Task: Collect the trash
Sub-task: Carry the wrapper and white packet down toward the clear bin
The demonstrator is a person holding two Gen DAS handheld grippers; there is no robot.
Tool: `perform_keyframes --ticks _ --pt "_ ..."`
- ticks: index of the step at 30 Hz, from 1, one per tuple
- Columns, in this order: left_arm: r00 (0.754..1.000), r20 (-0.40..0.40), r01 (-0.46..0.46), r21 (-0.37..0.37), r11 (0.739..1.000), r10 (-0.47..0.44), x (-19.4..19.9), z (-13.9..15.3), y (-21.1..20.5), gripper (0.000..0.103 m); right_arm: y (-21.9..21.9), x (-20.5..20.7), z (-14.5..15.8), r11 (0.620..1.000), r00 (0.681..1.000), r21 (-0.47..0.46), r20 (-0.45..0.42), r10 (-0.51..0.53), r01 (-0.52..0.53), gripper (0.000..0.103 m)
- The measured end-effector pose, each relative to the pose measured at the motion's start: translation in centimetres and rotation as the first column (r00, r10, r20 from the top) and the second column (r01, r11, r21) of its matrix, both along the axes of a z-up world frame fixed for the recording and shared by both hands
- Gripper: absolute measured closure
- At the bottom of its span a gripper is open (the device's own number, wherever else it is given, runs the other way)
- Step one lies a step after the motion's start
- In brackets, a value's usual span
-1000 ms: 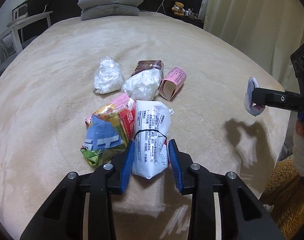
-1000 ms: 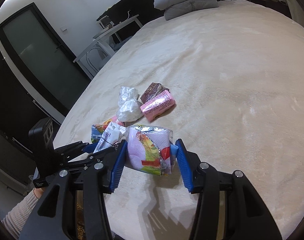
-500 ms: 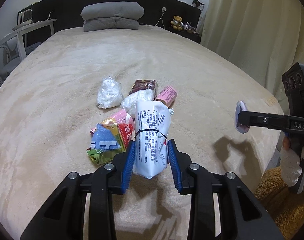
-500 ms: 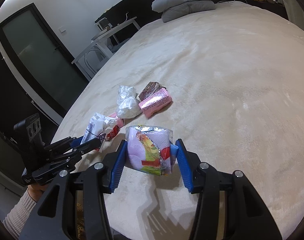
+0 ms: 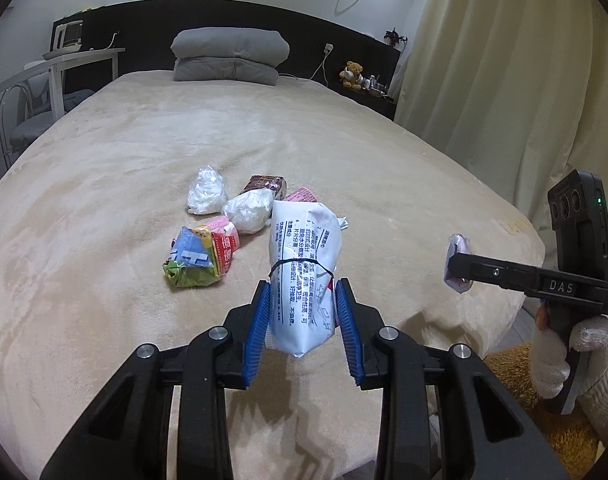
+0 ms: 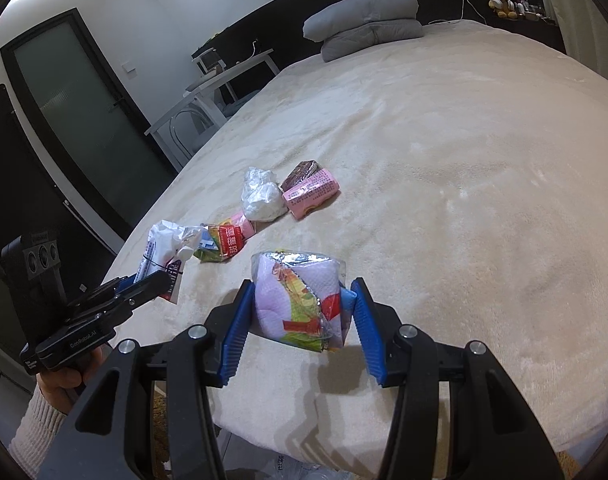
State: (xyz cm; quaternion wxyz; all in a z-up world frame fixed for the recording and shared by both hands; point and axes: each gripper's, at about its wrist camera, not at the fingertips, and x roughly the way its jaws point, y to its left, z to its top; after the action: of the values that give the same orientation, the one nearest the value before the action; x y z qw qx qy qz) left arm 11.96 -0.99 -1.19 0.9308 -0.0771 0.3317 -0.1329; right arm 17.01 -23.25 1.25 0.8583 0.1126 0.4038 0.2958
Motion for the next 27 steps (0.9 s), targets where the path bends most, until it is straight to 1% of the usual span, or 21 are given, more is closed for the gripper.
perform_keyframes --ticks 10,16,22,27 --pt "0.999 0.037 -0.027 -0.058 0.998 0.029 -4.7 0.4 -0.6 0.07 -0.7 -4.7 -0.5 1.0 1.0 -0.007 0.022 0.003 -0.003 0.054" --pt "0.998 0.058 -0.033 -0.099 0.995 0.039 -8.0 0.5 -1.3 0.07 -1.4 -7.4 -0.7 1.0 1.0 0.006 0.027 -0.001 0.001 0.054" --pt "0.998 0.055 -0.025 -0.117 0.993 0.031 -10.6 -0.1 -2.1 0.07 -1.9 -9.9 -0.8 1.0 0.999 0.008 0.038 0.007 -0.008 0.054" --pt "0.999 0.049 -0.012 -0.106 0.994 0.017 -12.7 -0.6 -3.1 0.07 -2.1 -11.5 -1.1 1.0 0.999 0.0 0.043 0.019 -0.019 0.054"
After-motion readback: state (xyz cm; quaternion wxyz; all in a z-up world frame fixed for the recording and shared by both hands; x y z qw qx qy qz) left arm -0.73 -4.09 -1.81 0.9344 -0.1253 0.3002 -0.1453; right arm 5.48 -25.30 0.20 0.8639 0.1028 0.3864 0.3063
